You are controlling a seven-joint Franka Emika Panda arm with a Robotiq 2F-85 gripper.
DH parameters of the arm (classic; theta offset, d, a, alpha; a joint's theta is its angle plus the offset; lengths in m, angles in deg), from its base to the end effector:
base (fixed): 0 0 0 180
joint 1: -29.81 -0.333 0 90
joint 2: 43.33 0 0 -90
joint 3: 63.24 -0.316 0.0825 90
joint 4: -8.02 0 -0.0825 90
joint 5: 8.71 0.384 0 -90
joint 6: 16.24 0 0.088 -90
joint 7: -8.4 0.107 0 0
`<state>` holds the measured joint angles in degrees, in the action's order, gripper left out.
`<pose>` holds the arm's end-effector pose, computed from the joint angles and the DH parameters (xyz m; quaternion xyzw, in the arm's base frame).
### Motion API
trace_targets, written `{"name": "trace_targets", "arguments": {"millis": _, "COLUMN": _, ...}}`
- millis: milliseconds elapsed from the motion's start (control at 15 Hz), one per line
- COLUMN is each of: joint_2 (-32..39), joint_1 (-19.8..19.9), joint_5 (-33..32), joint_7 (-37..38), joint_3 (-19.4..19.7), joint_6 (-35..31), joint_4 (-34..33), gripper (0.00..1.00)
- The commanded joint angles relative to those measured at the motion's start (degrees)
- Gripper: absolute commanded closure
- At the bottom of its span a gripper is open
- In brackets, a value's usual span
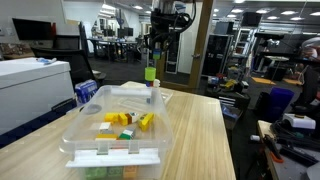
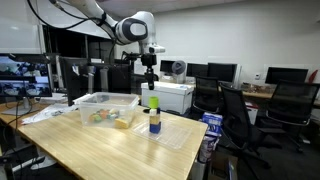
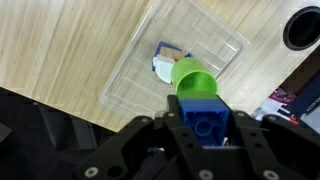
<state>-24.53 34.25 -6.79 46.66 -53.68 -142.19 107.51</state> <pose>0.6413 -0.1488 0.4045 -0.8944 0.4417 -0.0702 0.0026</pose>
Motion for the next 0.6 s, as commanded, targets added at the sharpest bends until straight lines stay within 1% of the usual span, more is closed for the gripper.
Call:
{"name": "trace_targets", "arguments": {"millis": 0, "joint_2": 3.39, "joint_1": 0.43, "joint_5": 2.14, "joint_7": 0.57, "joint_3": -0.11, "joint_6": -0.06, "joint_4": -3.55, "gripper": 0.89}}
{"name": "trace_targets", "arguments": {"millis": 533, "joint_2": 8.65, "joint_1": 0.63, "joint_5": 4.51, "joint_7": 0.19, "joint_3": -0.25, "joint_6": 0.72, "joint_4": -8.64, "gripper": 0.89}}
